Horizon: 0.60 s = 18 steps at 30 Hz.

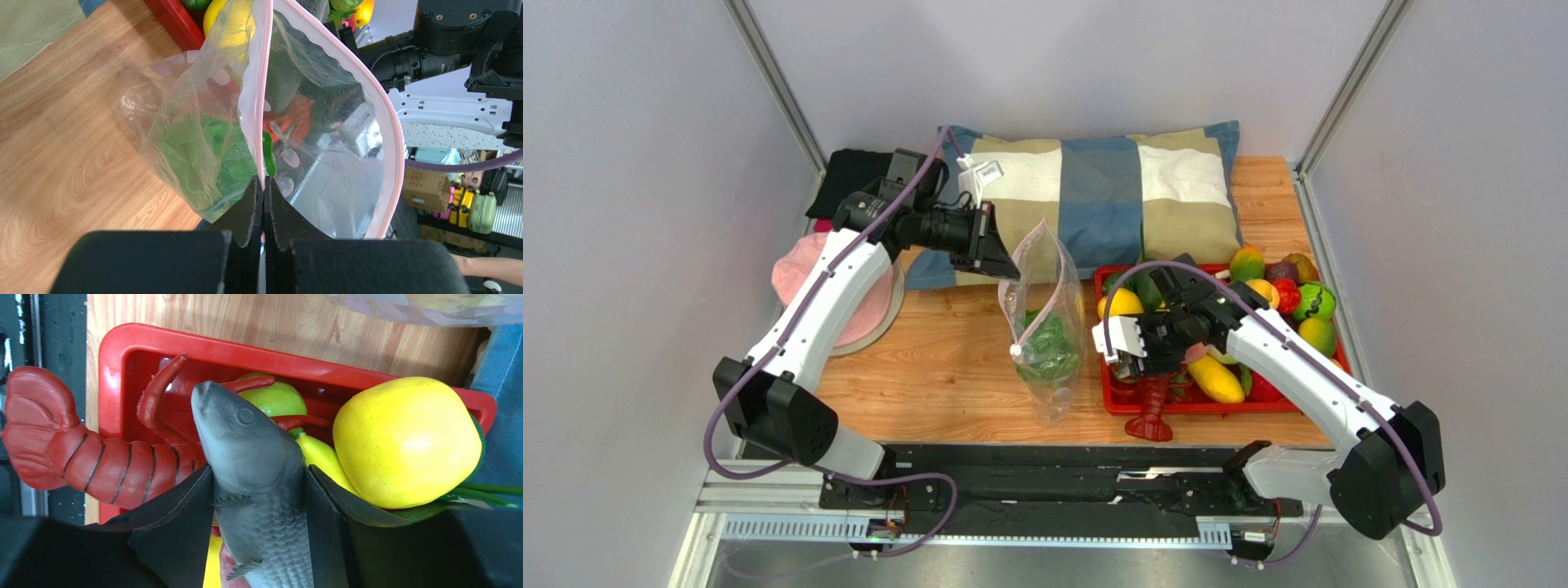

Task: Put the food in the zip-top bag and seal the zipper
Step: Pick up the fake fish from the bin.

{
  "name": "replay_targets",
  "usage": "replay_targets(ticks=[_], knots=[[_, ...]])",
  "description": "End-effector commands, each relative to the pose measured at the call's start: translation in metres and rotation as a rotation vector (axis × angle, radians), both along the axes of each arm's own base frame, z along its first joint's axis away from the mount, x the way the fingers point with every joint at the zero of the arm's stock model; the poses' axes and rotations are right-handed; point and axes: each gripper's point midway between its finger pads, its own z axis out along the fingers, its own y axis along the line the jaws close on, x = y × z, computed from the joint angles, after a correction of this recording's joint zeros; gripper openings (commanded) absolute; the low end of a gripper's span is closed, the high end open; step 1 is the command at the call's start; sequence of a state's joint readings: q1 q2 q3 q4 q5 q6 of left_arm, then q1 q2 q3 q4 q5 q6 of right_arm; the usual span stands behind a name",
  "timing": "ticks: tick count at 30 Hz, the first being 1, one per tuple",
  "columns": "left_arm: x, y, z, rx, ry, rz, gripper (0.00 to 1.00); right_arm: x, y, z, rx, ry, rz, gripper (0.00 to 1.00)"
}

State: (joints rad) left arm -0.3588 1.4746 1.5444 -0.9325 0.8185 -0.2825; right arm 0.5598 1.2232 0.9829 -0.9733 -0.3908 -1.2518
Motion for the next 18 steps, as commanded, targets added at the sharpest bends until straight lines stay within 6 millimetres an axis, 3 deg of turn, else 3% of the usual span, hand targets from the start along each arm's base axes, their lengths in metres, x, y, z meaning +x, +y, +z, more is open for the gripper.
replay_targets(ticks=[1,12,18], knots=[[0.001,-0.002,0.005,-0.019,-0.021,-0.02,0.0,-0.009,0.002,0.02,0.034,0.002,-0.012,0.31],[0.002,-0.004,0.006,-0.029,-0.013,-0.025,0.0,-0.016,0.005,0.046,0.082,-0.016,-0.042,0.0],[0.002,-0.005,0.007,-0.029,-0.015,-0.028,0.0,-0.013,0.011,0.074,0.151,-0.034,-0.111,0.0]])
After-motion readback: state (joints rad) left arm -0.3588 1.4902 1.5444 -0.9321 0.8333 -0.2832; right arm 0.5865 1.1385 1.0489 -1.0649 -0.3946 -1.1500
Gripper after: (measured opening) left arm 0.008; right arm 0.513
